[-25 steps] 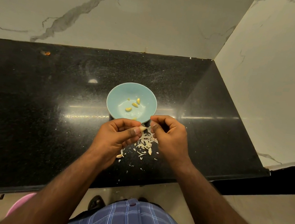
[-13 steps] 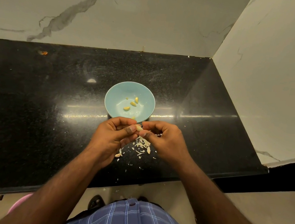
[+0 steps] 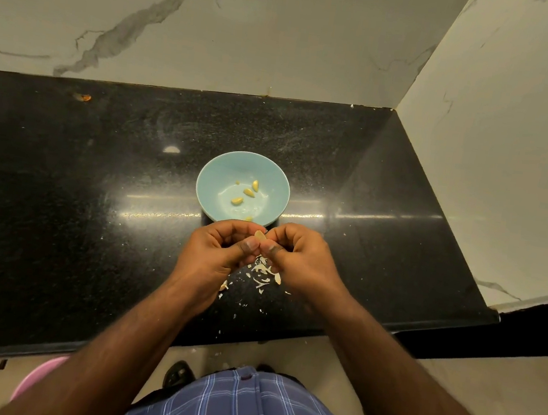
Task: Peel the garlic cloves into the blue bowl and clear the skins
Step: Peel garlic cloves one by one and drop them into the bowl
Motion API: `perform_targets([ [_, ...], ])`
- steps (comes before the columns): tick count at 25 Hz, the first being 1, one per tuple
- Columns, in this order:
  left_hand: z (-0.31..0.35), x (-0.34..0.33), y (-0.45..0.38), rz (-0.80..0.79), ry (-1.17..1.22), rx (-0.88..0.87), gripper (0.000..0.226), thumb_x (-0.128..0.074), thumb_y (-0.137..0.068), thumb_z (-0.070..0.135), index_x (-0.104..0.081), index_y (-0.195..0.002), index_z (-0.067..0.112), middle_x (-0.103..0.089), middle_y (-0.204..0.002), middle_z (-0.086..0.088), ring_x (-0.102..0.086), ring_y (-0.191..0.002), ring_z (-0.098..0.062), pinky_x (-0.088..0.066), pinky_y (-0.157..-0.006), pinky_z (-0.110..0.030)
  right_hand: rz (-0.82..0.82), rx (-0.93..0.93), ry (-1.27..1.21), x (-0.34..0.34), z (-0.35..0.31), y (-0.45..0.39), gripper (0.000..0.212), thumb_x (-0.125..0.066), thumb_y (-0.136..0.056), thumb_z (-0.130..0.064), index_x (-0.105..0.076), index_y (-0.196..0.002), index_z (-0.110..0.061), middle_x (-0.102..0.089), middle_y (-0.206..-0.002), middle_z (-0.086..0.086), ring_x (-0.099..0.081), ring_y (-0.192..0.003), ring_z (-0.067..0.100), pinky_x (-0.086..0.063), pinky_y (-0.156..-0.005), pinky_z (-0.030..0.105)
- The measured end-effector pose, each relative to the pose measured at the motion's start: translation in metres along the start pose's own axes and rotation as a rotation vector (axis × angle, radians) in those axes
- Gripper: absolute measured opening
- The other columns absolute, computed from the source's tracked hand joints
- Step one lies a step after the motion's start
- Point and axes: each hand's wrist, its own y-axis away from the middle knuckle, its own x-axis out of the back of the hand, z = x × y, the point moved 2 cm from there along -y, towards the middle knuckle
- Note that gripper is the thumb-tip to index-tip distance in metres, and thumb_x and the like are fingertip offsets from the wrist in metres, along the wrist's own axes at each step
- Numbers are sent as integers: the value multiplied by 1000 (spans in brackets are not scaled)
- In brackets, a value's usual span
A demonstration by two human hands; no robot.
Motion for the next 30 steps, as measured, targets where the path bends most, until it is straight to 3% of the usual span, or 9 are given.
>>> perform_targets([
  [4,-3,2,0,-33,-76,-44,22,-70,-80,16,-75,-100,11,-77,-93,-11,-71,-87,-21,-59,-78,-28,-68,-206,-294,-2,-1,1,17,-65,-96,-9,-68,-79,-7,-62,-64,3,-50,-55,10,-44,-52,22],
  [9,-7,4,-2,-52,-160,-96,19,-64,-94,2,-75,-103,13,-77,-93,-9,-71,-89,-21,-57,-80,-31,-157,-387,-490,1,0,1,25,-54,-101,-2,-67,-80,-8,-62,-68,4,-53,-56,9,-46,-50,17],
  [15,-3,4,-1,5,-183,-171,14,-64,-96,4,-76,-104,8,-76,-89,-15,-69,-82,-23,-56,-72,-26,-31,-150,-361,-2,3,-1,15,-61,-99,-10,-71,-92,-4,-69,-71,6,-59,-65,15,-52,-61,25],
  [20,-6,7,-2,66,-69,-104,13,-72,-89,7,-76,-101,5,-74,-91,-20,-61,-80,-27,-56,-69,-25,79,51,-166,-3,4,2,4,-77,-90,-15,-76,-91,-12,-77,-81,3,-73,-78,14,-59,-73,30],
  [23,-3,4,2,33,-34,-86,19,-78,-76,16,-78,-94,9,-76,-89,-15,-67,-76,-19,-57,-70,-26,111,50,-39,-2,3,2,11,-79,-88,-26,-76,-84,-16,-74,-74,-3,-69,-70,8,-57,-70,29],
  [30,-2,3,4,17,-74,-100,13,-71,-85,5,-76,-96,9,-78,-90,-12,-73,-80,-19,-58,-67,-21,-8,-174,-241,-1,-3,3,16,-70,-92,-6,-70,-76,-8,-66,-64,3,-55,-59,12,-49,-57,24],
])
